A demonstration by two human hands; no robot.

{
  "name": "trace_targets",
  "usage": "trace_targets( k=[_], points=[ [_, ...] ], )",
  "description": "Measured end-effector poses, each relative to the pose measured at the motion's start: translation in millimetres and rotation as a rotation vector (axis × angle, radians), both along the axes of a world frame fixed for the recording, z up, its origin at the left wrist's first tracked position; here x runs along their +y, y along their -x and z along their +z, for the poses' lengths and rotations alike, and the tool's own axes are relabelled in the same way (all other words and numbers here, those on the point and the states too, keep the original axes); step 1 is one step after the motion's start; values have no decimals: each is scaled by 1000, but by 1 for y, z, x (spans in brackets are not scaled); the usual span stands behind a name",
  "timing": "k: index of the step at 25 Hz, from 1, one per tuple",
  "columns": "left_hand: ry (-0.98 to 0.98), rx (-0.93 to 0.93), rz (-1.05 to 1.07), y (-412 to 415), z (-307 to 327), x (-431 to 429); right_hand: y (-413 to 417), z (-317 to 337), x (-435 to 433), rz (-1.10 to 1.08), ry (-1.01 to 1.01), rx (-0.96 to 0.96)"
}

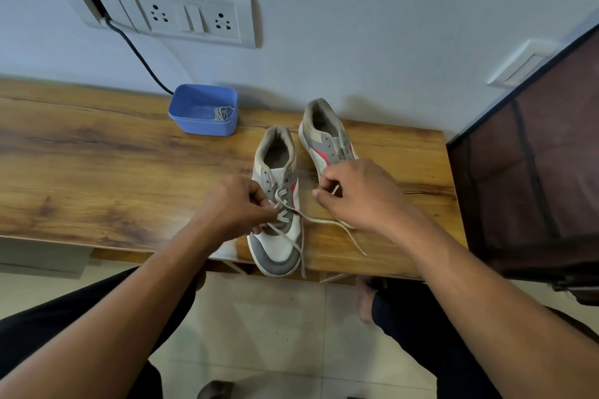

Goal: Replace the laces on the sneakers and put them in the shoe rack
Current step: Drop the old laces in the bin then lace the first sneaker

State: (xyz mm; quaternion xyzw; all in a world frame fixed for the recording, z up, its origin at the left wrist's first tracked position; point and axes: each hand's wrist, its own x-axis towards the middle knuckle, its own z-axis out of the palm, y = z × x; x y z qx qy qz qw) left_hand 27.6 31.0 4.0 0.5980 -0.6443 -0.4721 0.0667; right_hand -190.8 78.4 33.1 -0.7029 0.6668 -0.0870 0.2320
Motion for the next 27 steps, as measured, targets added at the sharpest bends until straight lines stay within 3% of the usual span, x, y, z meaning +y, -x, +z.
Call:
trace_targets(
  k=[4,7,11,14,16,18,21,23,27],
  points=[
    [-127,197,127,-12,7,-6,-32,-20,-7,83,51,-163],
    [-216,194,84,-15,10,-10,-41,-38,-9,55,49,-93],
    [-277,172,-21,-32,15,-22,-25,-34,-19,-120,-65,-310],
    [-216,172,-92,-49,27,-30,-6,-24,-28,-127,-194,-185],
    [-174,202,-118,-53,31,-33,-3,-16,-29,-70,-146,-132],
    [-172,270,-164,-52,32,-35,-17,-8,-30,-19,-42,-296],
    [-182,299,-270,-52,34,-39,-48,-5,-33,94,-185,-490],
    [-67,239,-229,-60,30,-46,-54,-12,-33,118,-250,-503],
    [346,-57,116,-68,18,-44,-44,-13,-31,3,-168,-637]
  ],
)
